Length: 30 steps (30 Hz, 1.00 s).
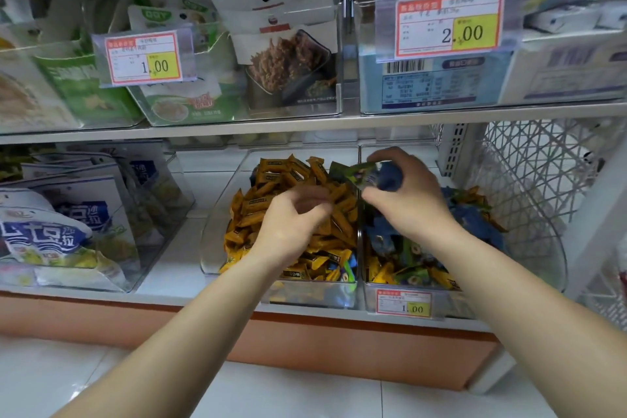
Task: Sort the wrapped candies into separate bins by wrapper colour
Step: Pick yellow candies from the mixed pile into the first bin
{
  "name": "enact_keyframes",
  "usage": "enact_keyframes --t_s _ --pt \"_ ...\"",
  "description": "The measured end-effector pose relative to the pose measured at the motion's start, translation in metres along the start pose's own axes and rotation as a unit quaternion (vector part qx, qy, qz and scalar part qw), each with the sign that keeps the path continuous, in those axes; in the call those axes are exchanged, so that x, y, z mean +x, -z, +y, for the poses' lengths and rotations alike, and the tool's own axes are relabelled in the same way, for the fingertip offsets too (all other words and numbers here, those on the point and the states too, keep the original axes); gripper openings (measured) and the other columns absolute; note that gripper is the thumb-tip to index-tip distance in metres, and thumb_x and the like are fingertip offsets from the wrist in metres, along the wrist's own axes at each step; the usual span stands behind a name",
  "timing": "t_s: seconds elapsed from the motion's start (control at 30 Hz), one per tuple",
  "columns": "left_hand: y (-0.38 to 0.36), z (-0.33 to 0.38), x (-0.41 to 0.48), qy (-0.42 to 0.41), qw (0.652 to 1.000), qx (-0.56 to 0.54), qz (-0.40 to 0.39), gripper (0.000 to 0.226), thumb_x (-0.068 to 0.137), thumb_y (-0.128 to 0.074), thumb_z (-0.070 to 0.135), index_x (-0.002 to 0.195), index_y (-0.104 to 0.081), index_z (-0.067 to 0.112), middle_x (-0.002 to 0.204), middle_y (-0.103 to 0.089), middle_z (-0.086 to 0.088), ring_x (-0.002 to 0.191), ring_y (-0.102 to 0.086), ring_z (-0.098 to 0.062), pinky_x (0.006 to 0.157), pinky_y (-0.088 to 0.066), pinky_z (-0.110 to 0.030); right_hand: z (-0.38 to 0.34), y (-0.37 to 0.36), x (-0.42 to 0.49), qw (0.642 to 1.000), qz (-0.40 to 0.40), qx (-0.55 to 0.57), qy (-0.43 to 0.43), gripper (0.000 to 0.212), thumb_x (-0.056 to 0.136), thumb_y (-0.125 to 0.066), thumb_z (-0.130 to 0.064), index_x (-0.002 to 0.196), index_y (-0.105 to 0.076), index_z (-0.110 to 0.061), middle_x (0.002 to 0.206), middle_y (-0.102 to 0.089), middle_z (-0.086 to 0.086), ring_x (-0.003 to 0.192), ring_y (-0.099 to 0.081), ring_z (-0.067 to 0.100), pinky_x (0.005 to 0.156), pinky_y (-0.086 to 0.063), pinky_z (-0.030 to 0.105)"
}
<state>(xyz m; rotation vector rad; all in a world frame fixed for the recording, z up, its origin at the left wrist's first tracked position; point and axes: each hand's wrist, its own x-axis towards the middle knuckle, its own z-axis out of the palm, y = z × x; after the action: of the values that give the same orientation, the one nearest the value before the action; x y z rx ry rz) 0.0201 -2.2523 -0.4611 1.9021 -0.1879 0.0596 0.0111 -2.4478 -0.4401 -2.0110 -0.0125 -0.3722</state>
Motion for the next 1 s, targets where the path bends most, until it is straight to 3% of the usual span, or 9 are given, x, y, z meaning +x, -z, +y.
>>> enact_keyframes --t_s 0.07,0.13,0.2,0.33,0.47,0.57,0.7,0.9,1.0 --pt "-0.001 -0.006 0.012 -0.015 0.994 0.105 0.017 0.018 0.094 -0.065 0.025 0.111 -0.070 0.024 0.102 -0.070 0.013 0.098 -0.064 -0.002 0.076 -0.048 -0.014 0.019 0.013 0.006 0.978 0.002 -0.209 0.013 0.042 0.082 -0.065 -0.040 0.122 -0.051 -0.045 0.116 -0.048 -0.003 0.089 -0.056 0.014 0.071 -0.046 0.028" --pt "-0.004 -0.006 0.032 -0.043 0.983 0.175 0.023 0.017 0.096 -0.061 0.027 0.112 -0.067 0.024 0.098 -0.066 0.014 0.092 -0.062 -0.003 0.068 -0.042 -0.009 0.037 0.021 0.011 0.922 -0.059 -0.382 -0.032 0.047 0.091 -0.052 -0.051 0.136 -0.045 -0.044 0.130 -0.047 0.004 0.110 -0.056 0.030 0.091 -0.047 0.043" --pt "-0.011 -0.001 0.059 -0.075 0.965 0.249 0.031 0.018 0.098 -0.058 0.030 0.113 -0.066 0.025 0.099 -0.065 0.012 0.085 -0.061 -0.005 0.069 -0.043 -0.014 0.048 0.022 0.013 0.888 -0.103 -0.444 -0.059 0.052 0.094 -0.043 -0.058 0.143 -0.040 -0.044 0.144 -0.043 0.007 0.131 -0.043 0.037 0.107 -0.037 0.053" --pt "-0.031 0.002 0.111 -0.085 0.955 0.283 -0.004 0.036 0.096 -0.062 0.028 0.131 -0.058 0.021 0.130 -0.061 0.003 0.116 -0.057 -0.017 0.097 -0.041 -0.025 0.044 0.019 0.013 0.909 -0.048 -0.414 -0.006 0.053 0.095 -0.040 -0.055 0.146 -0.041 -0.038 0.156 -0.033 0.002 0.142 -0.026 0.033 0.116 -0.020 0.053" --pt "-0.040 -0.013 0.138 -0.014 0.928 0.359 -0.098 0.059 0.091 -0.068 0.044 0.143 -0.049 0.024 0.143 -0.053 -0.006 0.127 -0.051 -0.025 0.109 -0.039 -0.035 0.036 0.013 0.011 0.954 -0.069 -0.293 0.015 0.042 0.095 -0.049 -0.046 0.133 -0.056 -0.030 0.137 -0.051 0.003 0.126 -0.046 0.028 0.103 -0.041 0.045" --pt "-0.038 -0.019 0.149 -0.018 0.897 0.422 -0.130 0.055 0.088 -0.064 0.057 0.136 -0.056 0.031 0.139 -0.053 -0.011 0.126 -0.051 -0.030 0.106 -0.041 -0.042 0.035 0.009 0.010 0.960 -0.082 -0.268 0.013 0.036 0.095 -0.052 -0.042 0.126 -0.061 -0.026 0.128 -0.053 0.005 0.117 -0.052 0.026 0.096 -0.046 0.043" --pt "-0.036 -0.015 0.151 -0.057 0.864 0.467 -0.180 0.041 0.089 -0.064 0.054 0.123 -0.064 0.031 0.127 -0.055 -0.008 0.116 -0.053 -0.028 0.094 -0.041 -0.036 0.034 0.007 0.012 0.974 -0.076 -0.215 -0.018 0.033 0.094 -0.055 -0.040 0.124 -0.061 -0.029 0.124 -0.052 0.000 0.112 -0.055 0.023 0.094 -0.049 0.043" --pt "-0.039 -0.021 0.145 -0.099 0.882 0.448 -0.111 0.018 0.093 -0.065 0.034 0.106 -0.070 0.024 0.115 -0.066 0.001 0.107 -0.059 -0.020 0.084 -0.045 -0.030 0.034 0.008 0.011 0.983 -0.057 -0.175 -0.016 0.021 0.093 -0.057 -0.035 0.112 -0.065 -0.031 0.117 -0.054 -0.004 0.104 -0.058 0.017 0.089 -0.049 0.035" --pt "-0.033 -0.021 0.139 -0.107 0.923 0.370 -0.027 0.010 0.095 -0.063 0.023 0.101 -0.069 0.020 0.109 -0.066 0.004 0.098 -0.059 -0.012 0.078 -0.041 -0.022 0.032 0.009 0.010 0.987 -0.047 -0.154 -0.008 0.010 0.092 -0.059 -0.032 0.100 -0.062 -0.036 0.112 -0.056 -0.006 0.100 -0.058 0.014 0.083 -0.046 0.030"
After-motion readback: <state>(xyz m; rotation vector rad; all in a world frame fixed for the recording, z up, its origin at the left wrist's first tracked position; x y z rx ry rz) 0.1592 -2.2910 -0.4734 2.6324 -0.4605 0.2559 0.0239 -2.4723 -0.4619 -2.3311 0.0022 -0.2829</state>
